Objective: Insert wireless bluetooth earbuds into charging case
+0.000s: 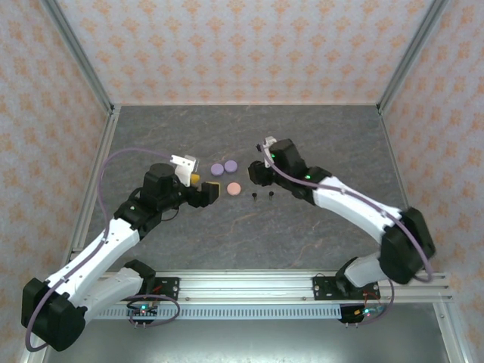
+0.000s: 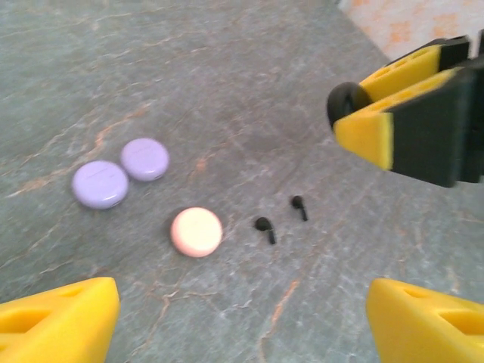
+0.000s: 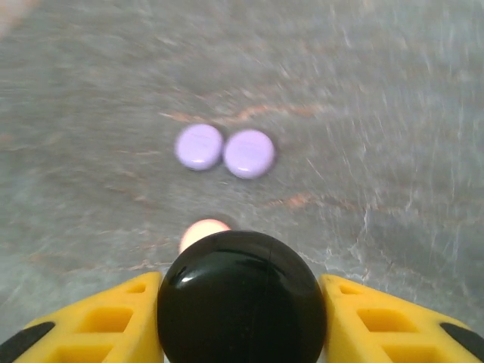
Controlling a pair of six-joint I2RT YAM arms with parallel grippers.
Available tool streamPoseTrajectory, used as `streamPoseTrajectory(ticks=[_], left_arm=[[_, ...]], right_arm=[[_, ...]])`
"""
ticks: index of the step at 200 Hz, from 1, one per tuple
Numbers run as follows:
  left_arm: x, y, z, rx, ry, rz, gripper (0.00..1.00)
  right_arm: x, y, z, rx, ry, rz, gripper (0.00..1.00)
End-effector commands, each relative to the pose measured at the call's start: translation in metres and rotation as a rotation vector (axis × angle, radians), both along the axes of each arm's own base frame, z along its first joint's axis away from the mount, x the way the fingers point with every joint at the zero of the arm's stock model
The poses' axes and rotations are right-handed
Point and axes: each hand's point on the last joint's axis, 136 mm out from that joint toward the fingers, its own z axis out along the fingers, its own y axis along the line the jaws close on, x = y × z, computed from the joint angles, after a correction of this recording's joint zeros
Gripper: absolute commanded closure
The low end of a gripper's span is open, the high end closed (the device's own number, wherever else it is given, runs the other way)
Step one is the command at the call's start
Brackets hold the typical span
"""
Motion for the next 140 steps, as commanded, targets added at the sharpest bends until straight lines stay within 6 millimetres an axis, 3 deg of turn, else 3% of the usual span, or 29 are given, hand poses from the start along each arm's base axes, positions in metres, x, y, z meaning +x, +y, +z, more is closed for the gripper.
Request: streamPoseTrajectory(ticks=[1,21,53,75,140], left_arm=[[-0.009,-0.017,0.032,-0.074,-0.031,-0.114,0.17],[-0.016,-0.031,0.049,-0.118,-0.048,-0.206,0.19],[-0.029,-0.052,0.071,-0.173,-0.057,-0.342,0.22],[-0.038,-0.068,0.075,-0.169,-0.049,-0.414,0.22],[-0.041,-0.107,0.078,-0.198,-0.011,-0.507,0.28]], right_arm=[[-0.028,0.004,0.027,-0.041,-0.190,0.227,0.55],[-0.050,-0.004,0.043,-0.092,-0.297,0.340,0.55],[-0.074,-0.014,0.044,-0.195,-0.432,0.490,0.56],[-0.085,-0.017,0.048,-0.231,-0.513,0.560,0.56],[-0.090,-0.016,0.047,-0.269,-0.570,0.616,0.56]])
